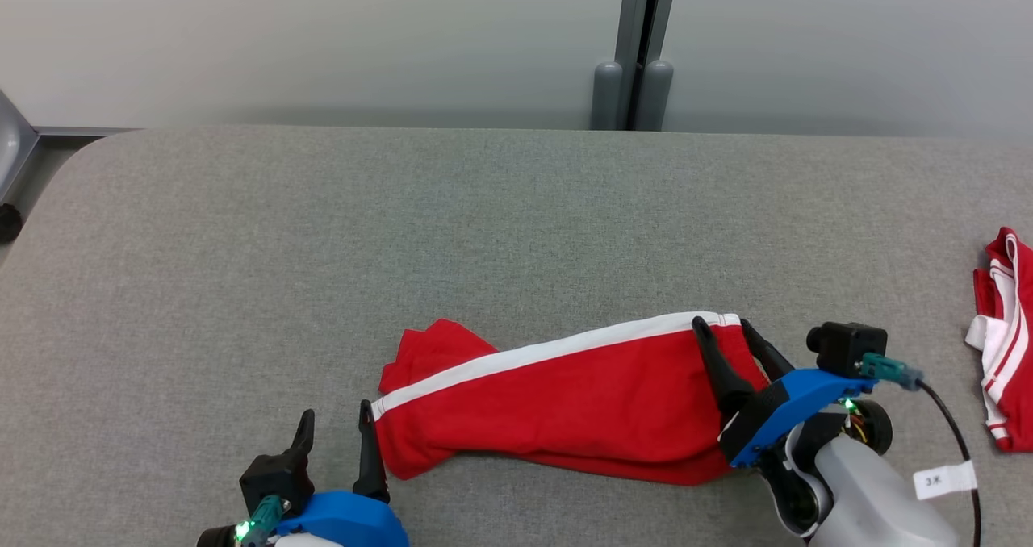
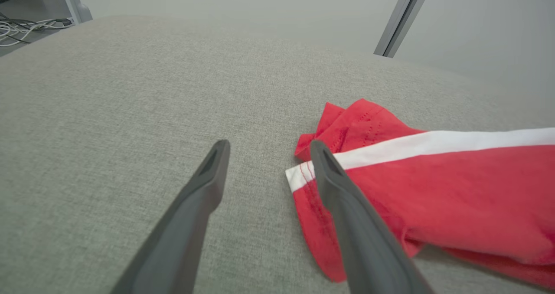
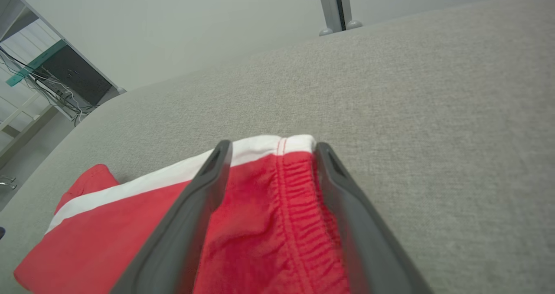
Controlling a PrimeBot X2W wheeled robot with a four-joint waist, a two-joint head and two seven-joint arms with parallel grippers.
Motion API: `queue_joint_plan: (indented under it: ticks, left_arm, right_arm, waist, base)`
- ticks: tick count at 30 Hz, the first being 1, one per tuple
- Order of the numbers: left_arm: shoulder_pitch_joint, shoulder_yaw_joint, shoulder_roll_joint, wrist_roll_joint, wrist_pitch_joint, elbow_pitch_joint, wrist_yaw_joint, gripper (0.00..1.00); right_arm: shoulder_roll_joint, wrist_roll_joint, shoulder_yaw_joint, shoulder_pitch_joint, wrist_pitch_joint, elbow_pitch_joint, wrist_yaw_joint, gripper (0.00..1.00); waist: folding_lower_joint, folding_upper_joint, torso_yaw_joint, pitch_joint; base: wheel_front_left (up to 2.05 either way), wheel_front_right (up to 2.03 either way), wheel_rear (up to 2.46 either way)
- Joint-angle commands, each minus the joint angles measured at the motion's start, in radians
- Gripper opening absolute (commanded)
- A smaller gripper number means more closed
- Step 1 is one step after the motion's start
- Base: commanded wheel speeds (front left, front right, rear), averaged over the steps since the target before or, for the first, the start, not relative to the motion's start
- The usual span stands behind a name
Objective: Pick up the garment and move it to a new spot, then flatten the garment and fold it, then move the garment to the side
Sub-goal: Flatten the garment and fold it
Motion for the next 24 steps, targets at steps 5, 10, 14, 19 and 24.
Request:
queue_joint_plan:
  ticks: [5, 10, 14, 19, 24]
  left_arm:
    - [-0.012, -0.010, -0.001, -0.014, -0.003, -0.015, 0.011, 1.00]
    - [-0.007, -0.020, -0.001, -0.023, -0.003, -0.021, 0.013, 1.00]
    - [-0.014, -0.027, -0.001, -0.029, -0.003, -0.023, 0.014, 1.00]
    - [-0.015, -0.028, -0.001, -0.031, -0.003, -0.023, 0.016, 1.00]
    - [-0.017, -0.030, -0.001, -0.030, -0.003, -0.019, 0.015, 1.00]
  right_arm:
    - [-0.046, 0.084, 0.062, -0.019, 0.030, -0.010, 0.000, 1.00]
    - [-0.074, 0.163, 0.122, -0.012, 0.052, -0.027, 0.000, 1.00]
    - [-0.087, 0.223, 0.154, -0.029, 0.055, -0.040, 0.000, 1.00]
    - [-0.105, 0.281, 0.181, -0.049, 0.041, -0.038, 0.000, 1.00]
    - [-0.117, 0.333, 0.209, -0.069, 0.036, -0.031, 0.000, 1.00]
  waist:
    - [-0.0001, -0.0002, -0.001, -0.007]
    - [-0.0001, -0.0002, -0.001, -0.014]
    - [-0.0001, -0.0002, 0.006, -0.007]
    - [-0.0001, -0.0002, 0.019, 0.004]
    - [-0.0001, -0.0002, 0.029, 0.010]
  base:
    - [0.00, 0.00, 0.00]
    - [0.00, 0.00, 0.00]
    - [0.00, 0.00, 0.00]
    - [0.00, 0.00, 0.00]
    - [0.00, 0.00, 0.00]
